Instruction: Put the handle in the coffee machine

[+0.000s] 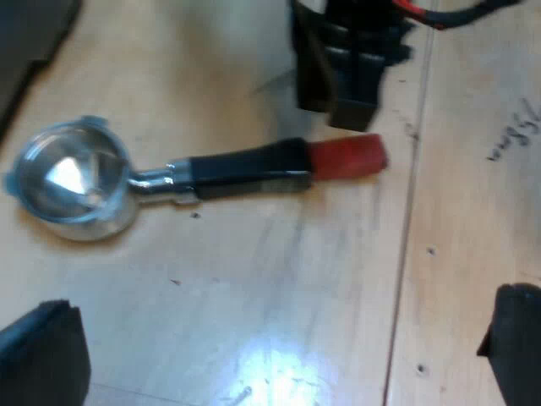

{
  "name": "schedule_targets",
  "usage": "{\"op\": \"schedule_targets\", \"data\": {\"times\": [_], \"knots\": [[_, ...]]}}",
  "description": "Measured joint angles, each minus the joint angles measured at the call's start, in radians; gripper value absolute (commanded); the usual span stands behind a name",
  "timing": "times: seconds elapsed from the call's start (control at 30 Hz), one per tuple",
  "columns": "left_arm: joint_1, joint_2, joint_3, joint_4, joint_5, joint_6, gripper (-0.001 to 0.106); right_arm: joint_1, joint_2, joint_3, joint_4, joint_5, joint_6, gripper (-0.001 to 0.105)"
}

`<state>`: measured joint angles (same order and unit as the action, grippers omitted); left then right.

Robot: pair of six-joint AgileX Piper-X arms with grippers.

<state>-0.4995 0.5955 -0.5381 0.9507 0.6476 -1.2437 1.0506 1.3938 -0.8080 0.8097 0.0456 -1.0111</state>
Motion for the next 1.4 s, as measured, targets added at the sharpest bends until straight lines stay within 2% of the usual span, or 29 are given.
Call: {"op": "schedule_targets", "data": {"times": [0.17, 0.47, 1.07, 1.17, 1.2, 1.27, 1.4], "knots": [[0.000, 0.000, 0.004, -0.011, -0.025, -0.006, 0.098, 0.000, 0.000, 0.000, -0.011, -0.007, 0.002, 0.000], [0.000, 0.000, 0.083, -0.011, -0.045, -0.005, 0.098, 0.021, 0.000, 0.013, -0.068, -0.026, 0.031, 0.000], [0.000, 0.000, 0.083, -0.016, -0.044, -0.005, 0.098, 0.041, 0.036, 0.016, -0.112, -0.046, 0.054, 0.000], [0.000, 0.000, 0.083, -0.016, -0.044, -0.005, 0.092, 0.067, 0.040, 0.016, -0.137, -0.037, 0.063, 0.000], [0.000, 0.000, 0.083, -0.016, -0.044, -0.005, 0.080, 0.083, 0.044, 0.016, -0.144, -0.031, 0.079, 0.000], [0.000, 0.000, 0.083, -0.016, -0.044, -0.005, 0.074, 0.095, 0.043, 0.016, -0.152, -0.025, 0.101, 0.000], [0.000, 0.000, 0.083, -0.016, -0.044, -0.005, 0.073, 0.117, 0.050, 0.016, -0.202, -0.036, 0.121, 0.000]]}}
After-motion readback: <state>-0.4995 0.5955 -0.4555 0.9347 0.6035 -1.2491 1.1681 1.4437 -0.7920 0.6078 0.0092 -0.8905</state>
